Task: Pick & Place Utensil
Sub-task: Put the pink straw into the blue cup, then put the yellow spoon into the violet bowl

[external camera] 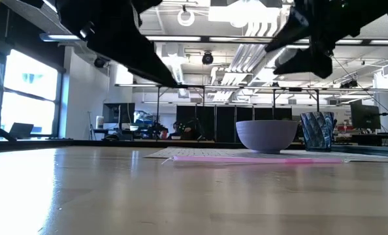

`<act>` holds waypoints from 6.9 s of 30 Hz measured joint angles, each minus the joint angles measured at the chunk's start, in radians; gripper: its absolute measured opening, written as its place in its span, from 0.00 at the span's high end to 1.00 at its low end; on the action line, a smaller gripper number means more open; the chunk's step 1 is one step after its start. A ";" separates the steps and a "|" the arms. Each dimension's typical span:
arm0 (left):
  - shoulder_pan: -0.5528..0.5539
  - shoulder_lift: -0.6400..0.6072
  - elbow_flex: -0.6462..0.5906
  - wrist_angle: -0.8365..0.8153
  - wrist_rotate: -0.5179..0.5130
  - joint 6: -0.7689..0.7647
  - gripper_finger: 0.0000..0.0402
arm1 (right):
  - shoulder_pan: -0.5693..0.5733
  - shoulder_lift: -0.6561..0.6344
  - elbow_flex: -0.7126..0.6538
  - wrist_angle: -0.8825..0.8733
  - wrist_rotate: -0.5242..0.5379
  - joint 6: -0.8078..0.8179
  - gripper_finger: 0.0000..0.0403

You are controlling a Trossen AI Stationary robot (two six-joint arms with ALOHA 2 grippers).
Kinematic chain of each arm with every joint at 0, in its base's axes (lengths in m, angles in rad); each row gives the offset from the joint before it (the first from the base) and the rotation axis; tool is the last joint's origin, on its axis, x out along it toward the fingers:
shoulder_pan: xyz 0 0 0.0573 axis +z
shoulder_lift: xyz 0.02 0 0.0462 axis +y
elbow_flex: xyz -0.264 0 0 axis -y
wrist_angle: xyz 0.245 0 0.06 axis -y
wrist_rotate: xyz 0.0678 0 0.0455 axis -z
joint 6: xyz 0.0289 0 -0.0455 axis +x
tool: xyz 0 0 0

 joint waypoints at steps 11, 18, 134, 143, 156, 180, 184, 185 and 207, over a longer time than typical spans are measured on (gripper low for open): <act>-0.038 -0.133 -0.119 -0.012 -0.055 0.003 0.01 | 0.154 0.347 0.161 0.121 -0.081 -0.157 0.26; -0.039 -0.153 -0.200 0.056 -0.063 -0.059 0.01 | 0.160 0.664 0.376 0.119 -0.219 -0.506 0.26; -0.051 -0.173 -0.216 0.025 -0.019 -0.062 0.01 | -0.861 0.017 -0.198 1.129 0.267 -1.119 0.97; -0.051 -0.173 -0.216 0.025 -0.019 -0.062 0.01 | -0.861 0.016 -0.198 0.875 0.341 -1.111 0.81; -0.051 -0.173 -0.216 0.025 -0.019 -0.061 0.01 | -0.611 -0.076 -0.082 0.558 0.685 -1.058 0.50; -0.051 -0.173 -0.216 0.025 -0.017 -0.061 0.01 | 0.076 0.408 0.434 -0.330 0.090 -0.271 0.50; -0.051 -0.173 -0.216 0.025 -0.010 -0.061 0.01 | 0.149 0.524 0.591 -0.520 0.005 -0.132 0.50; -0.051 -0.173 -0.216 0.025 -0.010 -0.062 0.01 | 0.163 0.552 0.624 -0.562 -0.030 -0.090 0.50; -0.050 -0.173 -0.216 0.025 -0.008 -0.062 0.01 | 0.558 0.737 0.485 -0.738 -0.836 1.053 0.50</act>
